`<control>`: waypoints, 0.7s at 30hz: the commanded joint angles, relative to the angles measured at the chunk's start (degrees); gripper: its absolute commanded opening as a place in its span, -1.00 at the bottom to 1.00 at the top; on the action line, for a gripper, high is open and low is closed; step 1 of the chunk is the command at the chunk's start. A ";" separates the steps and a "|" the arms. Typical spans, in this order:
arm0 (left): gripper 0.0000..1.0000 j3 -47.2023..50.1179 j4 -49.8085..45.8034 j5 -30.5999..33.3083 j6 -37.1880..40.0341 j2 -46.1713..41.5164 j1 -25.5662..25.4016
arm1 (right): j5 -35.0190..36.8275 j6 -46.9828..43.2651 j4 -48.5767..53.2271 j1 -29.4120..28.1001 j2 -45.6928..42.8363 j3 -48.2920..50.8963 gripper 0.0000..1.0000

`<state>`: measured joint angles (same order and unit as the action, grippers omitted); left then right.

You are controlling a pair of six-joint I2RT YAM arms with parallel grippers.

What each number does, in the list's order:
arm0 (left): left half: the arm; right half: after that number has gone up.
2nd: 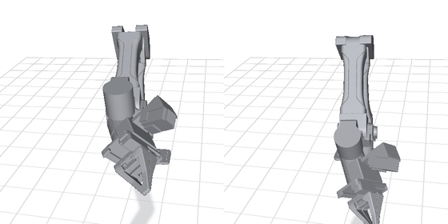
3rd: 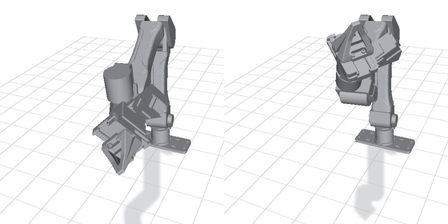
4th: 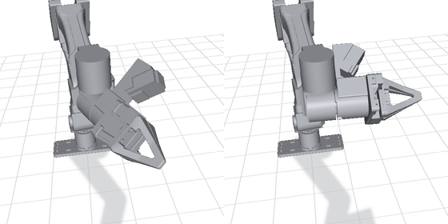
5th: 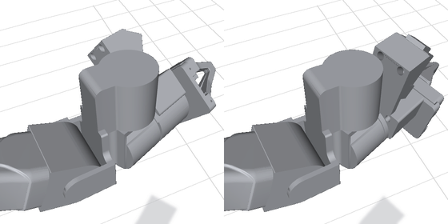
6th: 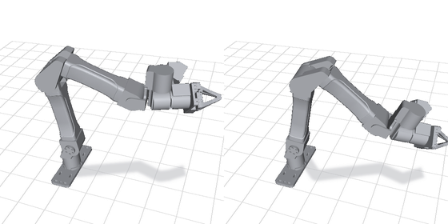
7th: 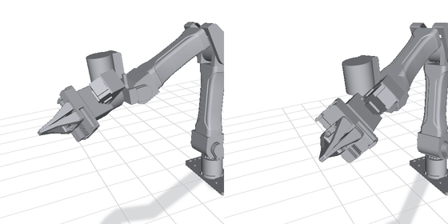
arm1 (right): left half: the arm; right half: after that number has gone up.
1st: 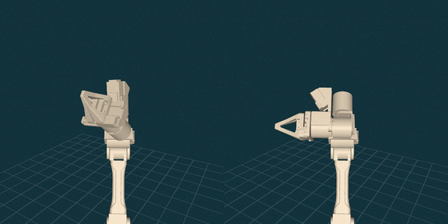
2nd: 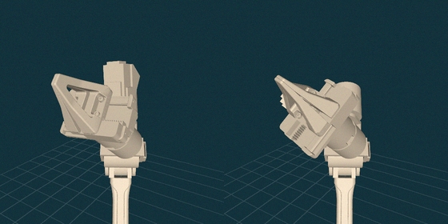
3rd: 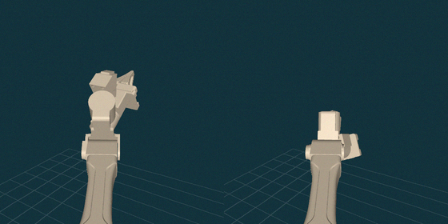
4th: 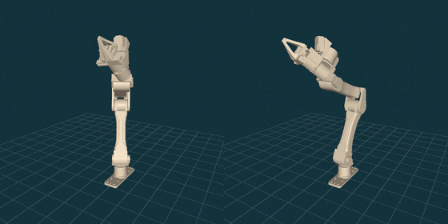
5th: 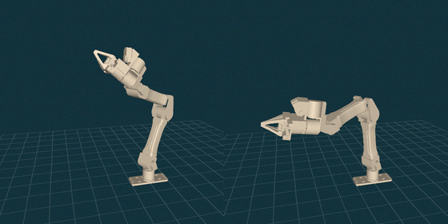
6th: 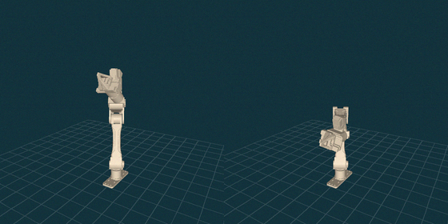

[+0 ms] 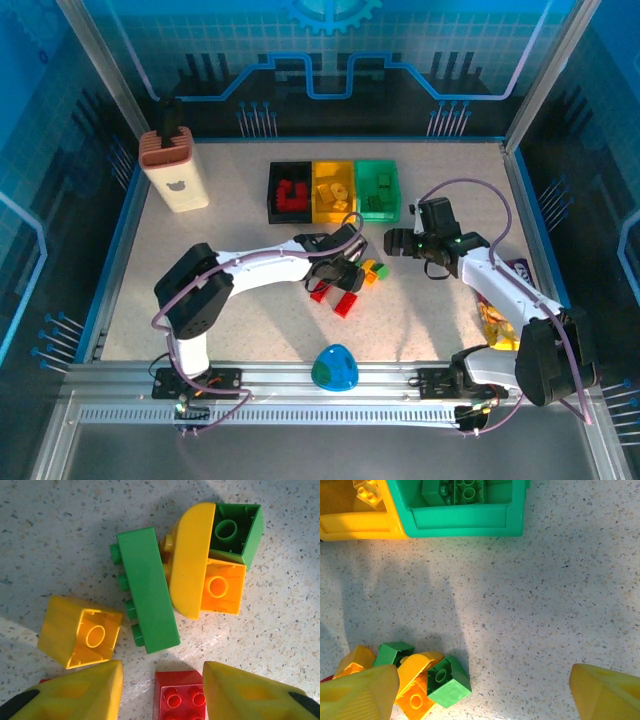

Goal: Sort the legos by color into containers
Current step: Pick up the lego from the center of the table.

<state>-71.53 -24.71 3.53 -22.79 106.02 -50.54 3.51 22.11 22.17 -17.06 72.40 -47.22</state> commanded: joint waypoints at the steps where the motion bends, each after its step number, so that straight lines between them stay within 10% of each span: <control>1: -0.07 -2.31 -2.17 -0.76 1.25 1.85 -0.52 | -0.99 0.83 -1.39 1.05 -1.31 0.80 0.77; 21: -0.20 -10.09 -7.35 5.52 3.22 10.15 -0.37 | -1.32 0.97 -0.90 3.15 -5.64 4.04 0.76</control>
<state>-79.53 -29.93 7.31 -20.60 114.65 -50.81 2.70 22.35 21.80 -14.81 68.03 -43.83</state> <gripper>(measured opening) 0.403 0.879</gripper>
